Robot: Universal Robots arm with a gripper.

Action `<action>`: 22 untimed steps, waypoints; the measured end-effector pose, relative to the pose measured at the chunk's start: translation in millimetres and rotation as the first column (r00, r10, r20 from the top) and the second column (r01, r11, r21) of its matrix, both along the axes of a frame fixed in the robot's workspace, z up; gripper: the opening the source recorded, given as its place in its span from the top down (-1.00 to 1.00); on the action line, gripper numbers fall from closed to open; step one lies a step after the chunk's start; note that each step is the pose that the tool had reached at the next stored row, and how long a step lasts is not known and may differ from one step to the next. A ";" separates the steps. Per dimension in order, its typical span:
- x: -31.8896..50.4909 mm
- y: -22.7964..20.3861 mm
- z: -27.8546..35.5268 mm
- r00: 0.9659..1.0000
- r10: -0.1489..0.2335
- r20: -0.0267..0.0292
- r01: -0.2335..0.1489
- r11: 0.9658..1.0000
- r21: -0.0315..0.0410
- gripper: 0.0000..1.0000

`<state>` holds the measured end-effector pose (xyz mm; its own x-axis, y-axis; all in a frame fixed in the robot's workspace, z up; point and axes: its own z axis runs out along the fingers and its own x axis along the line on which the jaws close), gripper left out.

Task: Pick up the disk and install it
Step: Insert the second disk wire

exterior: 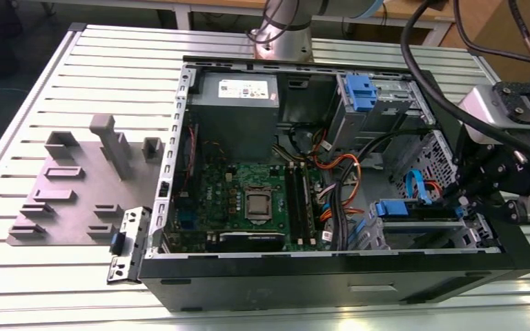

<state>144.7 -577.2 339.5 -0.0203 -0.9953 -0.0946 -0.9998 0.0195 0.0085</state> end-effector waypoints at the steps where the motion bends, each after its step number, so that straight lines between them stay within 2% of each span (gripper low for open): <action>1: 0.0 0.0 -0.1 1.000 0.000 0.000 0.000 1.000 0.000 0.67; 15: -0.1 0.0 -1.8 1.000 0.000 0.000 0.000 1.000 -0.001 0.65; 16: -0.1 0.0 -1.8 1.000 0.000 0.000 0.000 1.000 -0.001 0.54; 17: -0.1 -0.1 -1.8 1.000 0.000 0.000 0.000 1.000 -0.001 0.54; 18: -0.1 0.0 -1.8 1.000 0.000 0.000 0.000 1.000 -0.001 0.40; 22: -1.0 0.0 -3.8 1.000 0.001 0.000 -0.001 1.000 -0.002 0.40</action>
